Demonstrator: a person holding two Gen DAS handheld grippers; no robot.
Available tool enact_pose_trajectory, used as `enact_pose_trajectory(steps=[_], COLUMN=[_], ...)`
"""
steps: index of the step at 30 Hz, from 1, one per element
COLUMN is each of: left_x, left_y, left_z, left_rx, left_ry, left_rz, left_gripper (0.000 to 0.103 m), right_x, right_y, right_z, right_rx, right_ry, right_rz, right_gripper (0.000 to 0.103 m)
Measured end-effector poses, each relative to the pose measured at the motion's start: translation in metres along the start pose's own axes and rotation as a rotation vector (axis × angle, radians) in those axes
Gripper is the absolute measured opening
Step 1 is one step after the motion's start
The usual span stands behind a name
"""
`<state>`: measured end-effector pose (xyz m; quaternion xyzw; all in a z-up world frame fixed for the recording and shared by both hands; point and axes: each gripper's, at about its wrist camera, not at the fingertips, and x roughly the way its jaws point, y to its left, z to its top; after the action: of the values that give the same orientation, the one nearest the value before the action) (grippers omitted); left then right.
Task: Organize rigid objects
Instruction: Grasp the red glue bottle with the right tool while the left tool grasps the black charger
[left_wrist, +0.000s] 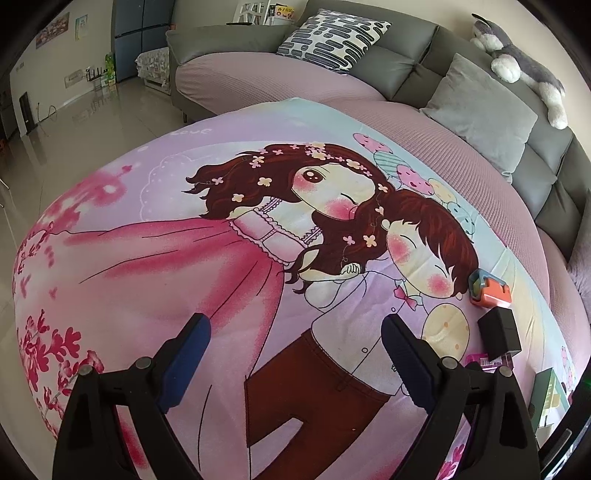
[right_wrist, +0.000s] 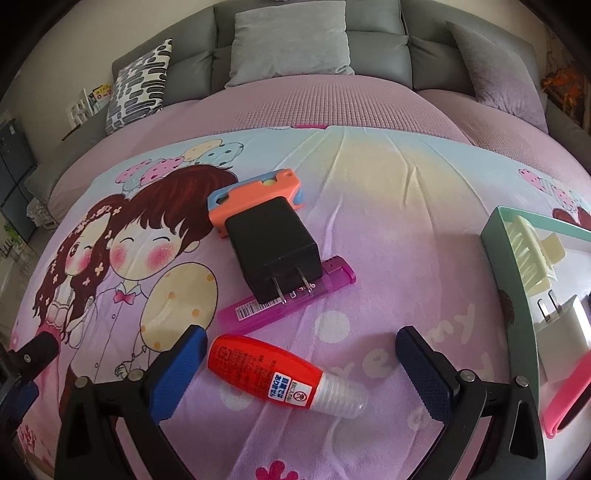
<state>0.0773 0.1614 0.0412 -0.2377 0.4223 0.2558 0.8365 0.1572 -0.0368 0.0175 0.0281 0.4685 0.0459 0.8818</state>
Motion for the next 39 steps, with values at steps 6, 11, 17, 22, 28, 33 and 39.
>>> enact_pose_trajectory(steps=[6,11,17,22,28,33,39], left_x=[0.001,0.002,0.003,0.006,0.008,0.010,0.008], left_y=[0.000,0.000,0.000,0.000,-0.010,-0.023,-0.043], left_z=[-0.001,-0.001,-0.002,-0.003,-0.004,-0.007,-0.010], left_rx=[-0.002,0.004,0.005,0.006,0.048,0.089,0.111], left_ry=[0.004,0.009,0.018,0.030,0.038,0.061,0.049], left_rz=[-0.002,-0.005,-0.012,-0.023,-0.042,-0.088,-0.168], left_gripper=[0.094,0.094,0.094,0.094,0.094,0.094,0.094], right_x=[-0.007,-0.014,-0.017,-0.015,-0.015,-0.017,-0.024], right_y=[-0.006,-0.014,-0.015,-0.017,-0.019,-0.021,-0.026], right_z=[-0.011,-0.021,-0.023,-0.021,-0.017,-0.018,-0.017], right_rx=[-0.030,-0.033,-0.051,-0.062,-0.074,-0.076,-0.079], right_ry=[0.001,0.011,0.006,-0.005,-0.010,-0.005,-0.008], right_rz=[-0.025,-0.032,-0.015,-0.009,0.001,0.007,0.015], right_gripper=[0.102,0.102,0.099,0.092,0.080,0.080,0.080])
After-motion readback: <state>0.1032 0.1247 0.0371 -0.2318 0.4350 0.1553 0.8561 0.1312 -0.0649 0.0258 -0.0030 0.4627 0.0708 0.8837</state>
